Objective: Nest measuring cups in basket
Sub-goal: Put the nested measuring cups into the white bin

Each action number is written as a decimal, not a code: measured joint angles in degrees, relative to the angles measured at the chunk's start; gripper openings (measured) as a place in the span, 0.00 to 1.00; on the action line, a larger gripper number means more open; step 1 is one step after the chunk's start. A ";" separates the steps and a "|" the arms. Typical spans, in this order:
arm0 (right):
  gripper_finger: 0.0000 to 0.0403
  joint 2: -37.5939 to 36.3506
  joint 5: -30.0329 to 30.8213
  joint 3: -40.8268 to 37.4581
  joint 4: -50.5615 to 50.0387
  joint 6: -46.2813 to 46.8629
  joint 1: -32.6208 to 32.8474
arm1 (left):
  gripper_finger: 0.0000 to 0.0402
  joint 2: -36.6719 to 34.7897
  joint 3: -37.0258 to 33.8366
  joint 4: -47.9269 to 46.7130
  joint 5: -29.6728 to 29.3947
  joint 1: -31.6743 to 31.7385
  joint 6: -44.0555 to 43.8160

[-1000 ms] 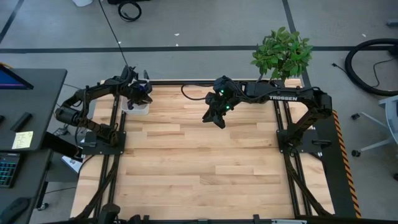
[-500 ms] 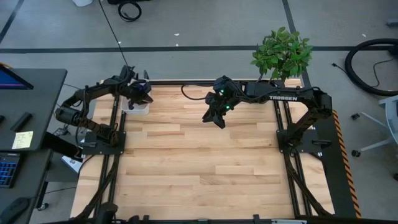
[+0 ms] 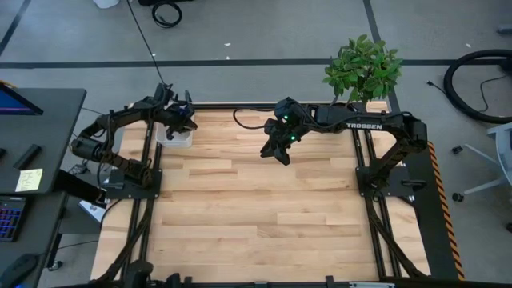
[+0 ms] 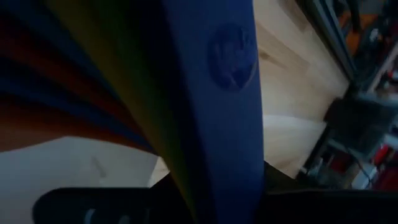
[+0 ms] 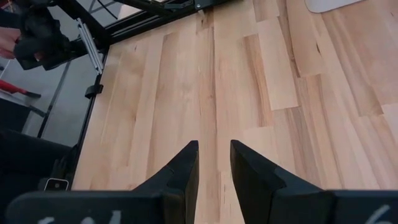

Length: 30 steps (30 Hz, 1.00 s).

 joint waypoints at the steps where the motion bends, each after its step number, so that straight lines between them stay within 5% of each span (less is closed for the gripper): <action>1: 0.24 0.00 0.00 0.01 0.00 -0.02 0.00 | 0.12 0.00 0.02 0.27 -0.96 -0.32 -0.87; 9: 0.24 0.00 -0.02 0.01 -0.01 0.44 -0.44 | 0.12 -0.02 0.02 4.18 -10.69 -5.34 -7.90; 14: 0.24 0.00 -0.09 0.01 0.01 0.57 -0.48 | 0.12 -0.90 0.13 15.90 -13.22 -9.02 -11.31; 30: 0.24 0.00 -2.95 0.01 -0.06 0.57 -1.09 | 0.12 -1.16 0.04 20.24 -40.15 -20.61 -27.83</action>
